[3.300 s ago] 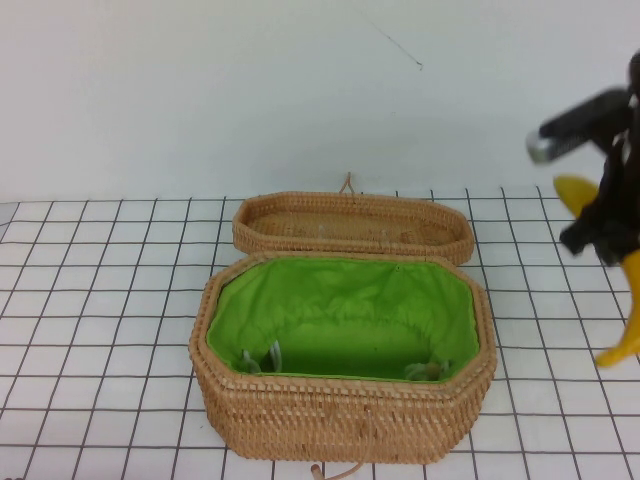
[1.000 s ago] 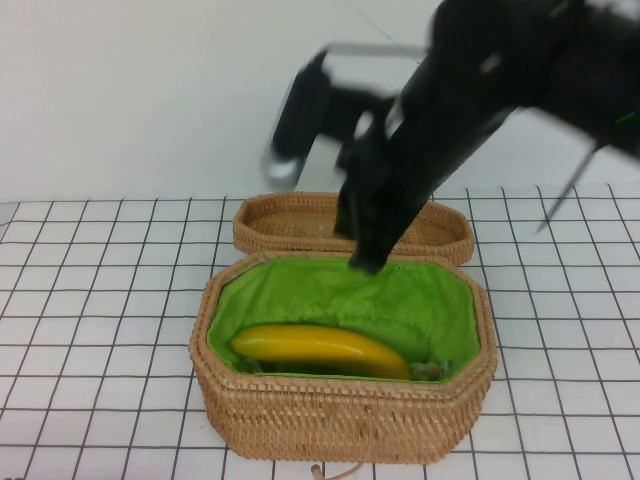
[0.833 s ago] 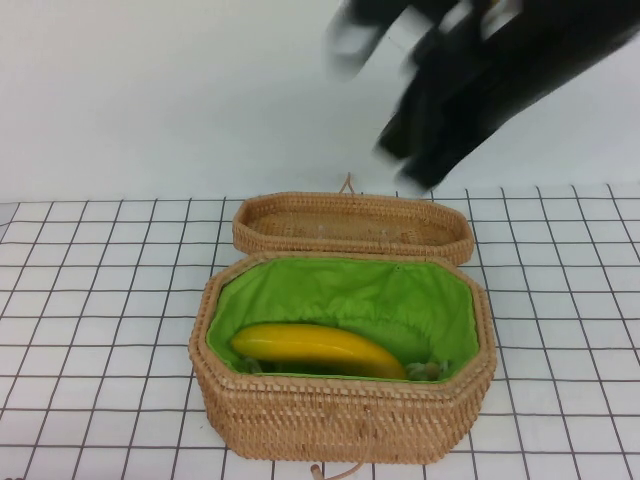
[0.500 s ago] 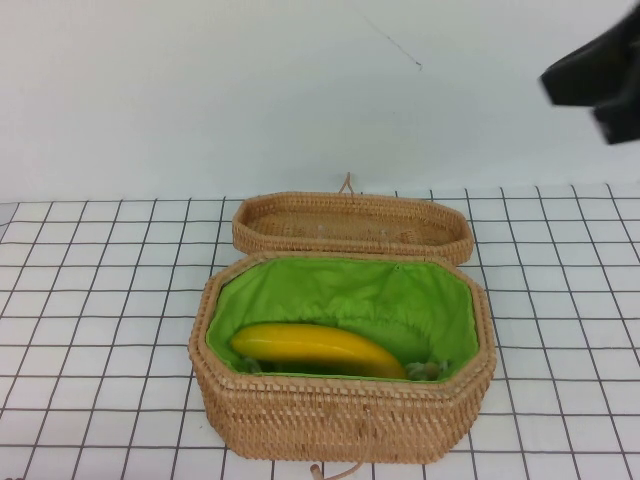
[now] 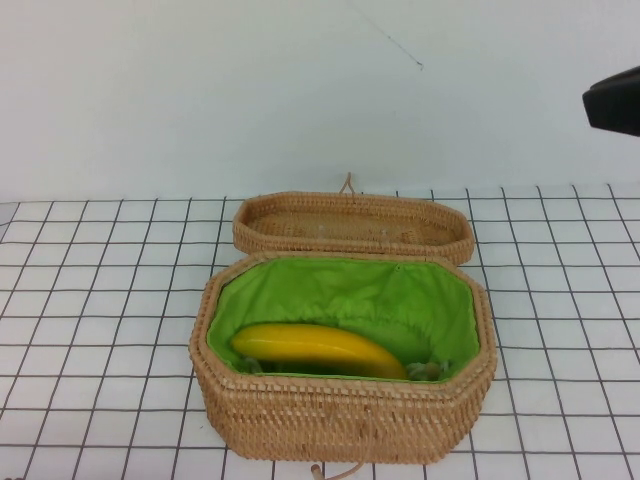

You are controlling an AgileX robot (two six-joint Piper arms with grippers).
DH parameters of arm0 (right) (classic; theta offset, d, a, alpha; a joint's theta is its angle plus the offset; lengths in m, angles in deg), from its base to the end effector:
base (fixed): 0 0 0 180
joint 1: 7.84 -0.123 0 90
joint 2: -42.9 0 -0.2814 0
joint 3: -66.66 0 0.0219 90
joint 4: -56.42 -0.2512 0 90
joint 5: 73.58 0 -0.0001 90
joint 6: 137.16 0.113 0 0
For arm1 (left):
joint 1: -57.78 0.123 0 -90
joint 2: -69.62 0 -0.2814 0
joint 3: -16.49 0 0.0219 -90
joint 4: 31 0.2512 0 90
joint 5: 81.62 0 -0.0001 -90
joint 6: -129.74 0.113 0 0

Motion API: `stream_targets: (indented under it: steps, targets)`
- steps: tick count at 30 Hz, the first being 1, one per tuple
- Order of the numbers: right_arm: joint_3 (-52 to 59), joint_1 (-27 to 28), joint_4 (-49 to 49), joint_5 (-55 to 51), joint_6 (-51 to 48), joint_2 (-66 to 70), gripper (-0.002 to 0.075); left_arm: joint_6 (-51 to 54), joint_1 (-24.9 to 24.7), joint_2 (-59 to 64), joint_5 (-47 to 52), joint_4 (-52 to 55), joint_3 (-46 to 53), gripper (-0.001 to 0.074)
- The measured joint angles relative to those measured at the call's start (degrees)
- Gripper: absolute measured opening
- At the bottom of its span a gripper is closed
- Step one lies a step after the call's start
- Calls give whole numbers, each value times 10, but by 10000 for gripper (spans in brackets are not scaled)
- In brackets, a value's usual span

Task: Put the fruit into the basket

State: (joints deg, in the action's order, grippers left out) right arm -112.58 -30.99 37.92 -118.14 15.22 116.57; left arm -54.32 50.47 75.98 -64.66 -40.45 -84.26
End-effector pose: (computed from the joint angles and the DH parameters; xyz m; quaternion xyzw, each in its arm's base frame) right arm 0.2243 0.1233 0.4307 -0.3271 0.7860 0.1357 0.5067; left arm 0.0780 -0.0155 0.1710 -0.0244 0.7786 -0.1294 0.6135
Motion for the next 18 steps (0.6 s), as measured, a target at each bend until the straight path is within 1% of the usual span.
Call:
stream_targets:
  steps: [5, 8, 10, 12, 15, 18]
  targets:
    - [1, 0, 5, 0, 0, 8, 1, 0, 0, 0, 0, 0, 0, 1]
    - [13, 1, 6, 1, -3, -16, 1, 0, 0, 0, 0, 0, 0, 0]
    - [19, 2, 39, 5, -14, -41, 1, 0, 0, 0, 0, 0, 0, 0]
    - [25, 2, 101, 19, -18, -69, 1, 0, 0, 0, 0, 0, 0, 0]
    - [64, 14, 126, 35, -6, -130, 1, 0, 0, 0, 0, 0, 0, 0]
    - [139, 41, 127, 84, 30, -219, 1, 0, 0, 0, 0, 0, 0, 0]
